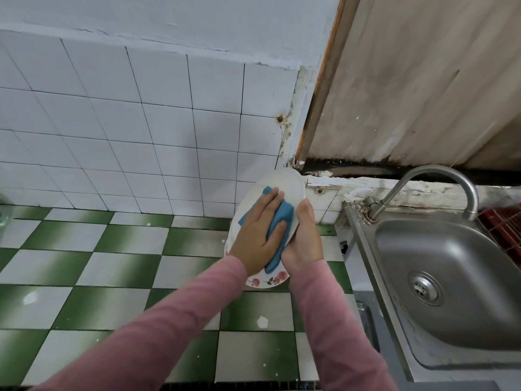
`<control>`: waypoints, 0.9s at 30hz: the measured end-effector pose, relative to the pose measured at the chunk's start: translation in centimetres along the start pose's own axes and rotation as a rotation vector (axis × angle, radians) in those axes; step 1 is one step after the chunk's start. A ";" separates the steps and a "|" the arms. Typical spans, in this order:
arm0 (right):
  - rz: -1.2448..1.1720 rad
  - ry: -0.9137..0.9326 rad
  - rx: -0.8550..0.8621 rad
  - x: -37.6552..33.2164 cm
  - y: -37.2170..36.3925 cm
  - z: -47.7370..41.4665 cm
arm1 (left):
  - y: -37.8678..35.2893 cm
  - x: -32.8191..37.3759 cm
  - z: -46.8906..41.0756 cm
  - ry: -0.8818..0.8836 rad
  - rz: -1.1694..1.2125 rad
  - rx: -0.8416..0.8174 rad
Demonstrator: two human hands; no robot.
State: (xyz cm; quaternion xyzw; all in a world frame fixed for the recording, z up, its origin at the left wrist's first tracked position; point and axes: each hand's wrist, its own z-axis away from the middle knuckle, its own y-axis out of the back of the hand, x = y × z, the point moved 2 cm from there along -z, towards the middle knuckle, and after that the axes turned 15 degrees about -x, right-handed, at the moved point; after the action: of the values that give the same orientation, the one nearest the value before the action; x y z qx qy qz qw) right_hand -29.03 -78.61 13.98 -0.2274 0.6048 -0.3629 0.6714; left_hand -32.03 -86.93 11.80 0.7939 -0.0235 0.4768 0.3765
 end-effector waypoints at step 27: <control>-0.047 -0.031 0.084 -1.9 -1.3 1.0 | -0.1 -2.1 2.1 0.403 0.390 0.205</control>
State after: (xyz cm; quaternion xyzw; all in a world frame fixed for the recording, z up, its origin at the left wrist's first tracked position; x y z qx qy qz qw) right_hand -28.32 -78.05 16.34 -0.2188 0.5732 -0.3999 0.6809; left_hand -31.59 -88.81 9.57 0.6977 -0.0519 0.6880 0.1928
